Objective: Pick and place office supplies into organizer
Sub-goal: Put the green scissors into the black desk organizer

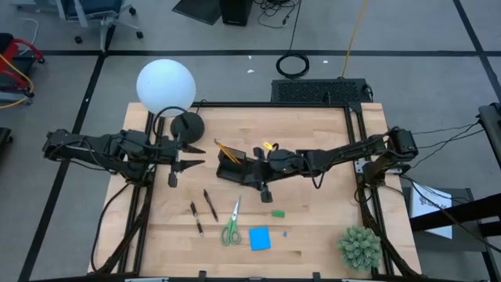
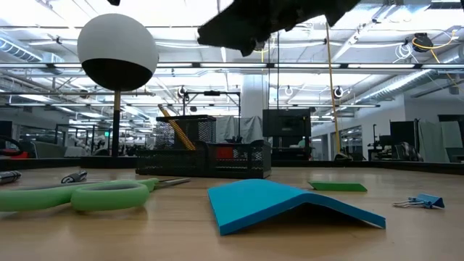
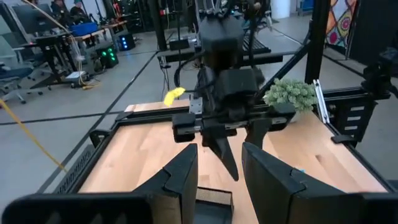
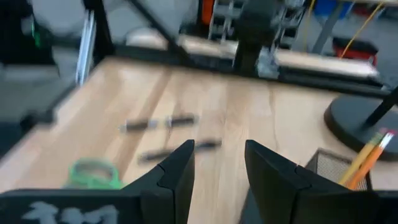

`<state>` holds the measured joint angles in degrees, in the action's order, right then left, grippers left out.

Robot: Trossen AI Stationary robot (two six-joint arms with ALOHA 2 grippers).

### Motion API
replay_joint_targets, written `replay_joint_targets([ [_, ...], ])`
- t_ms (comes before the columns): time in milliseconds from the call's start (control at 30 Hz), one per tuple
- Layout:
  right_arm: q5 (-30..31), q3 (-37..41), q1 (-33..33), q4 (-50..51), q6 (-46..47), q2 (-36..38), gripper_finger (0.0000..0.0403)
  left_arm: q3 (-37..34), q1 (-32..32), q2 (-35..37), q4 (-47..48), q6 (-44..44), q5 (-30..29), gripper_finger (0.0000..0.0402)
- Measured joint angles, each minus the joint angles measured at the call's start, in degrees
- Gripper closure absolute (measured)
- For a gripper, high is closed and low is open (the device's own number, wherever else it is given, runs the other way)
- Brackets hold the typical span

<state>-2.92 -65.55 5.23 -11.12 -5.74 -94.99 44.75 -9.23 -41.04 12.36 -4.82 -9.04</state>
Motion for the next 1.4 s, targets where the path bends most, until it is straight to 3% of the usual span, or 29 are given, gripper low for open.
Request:
replay_joint_targets([
  [367, 0.09, -2.48, 2.39, 1.58, -5.5, -0.43, 0.0273, 0.02, 0.0, 0.29, -2.3, 2.64, 0.0, 0.0275],
  [467, 2.64, -2.75, 3.43, 2.36, -5.68, -0.75, 0.0273, 0.02, 0.0, 0.66, -2.31, 4.68, -0.01, 0.0275],
  [600, 6.11, -6.57, 5.11, 6.93, -5.97, -3.11, 0.0273, 0.03, -0.07, 0.99, -0.72, 7.26, 0.47, 0.0275],
  [933, 5.93, -21.64, 7.82, 19.24, -8.1, -15.53, 0.0273, 0.05, -0.44, 1.7, 0.76, 8.41, 3.18, 0.0275],
  [1400, 5.58, -24.78, 11.69, 26.25, -8.21, -18.67, 0.0273, 0.03, -0.39, 3.26, 1.45, 7.47, 3.0, 0.0275],
])
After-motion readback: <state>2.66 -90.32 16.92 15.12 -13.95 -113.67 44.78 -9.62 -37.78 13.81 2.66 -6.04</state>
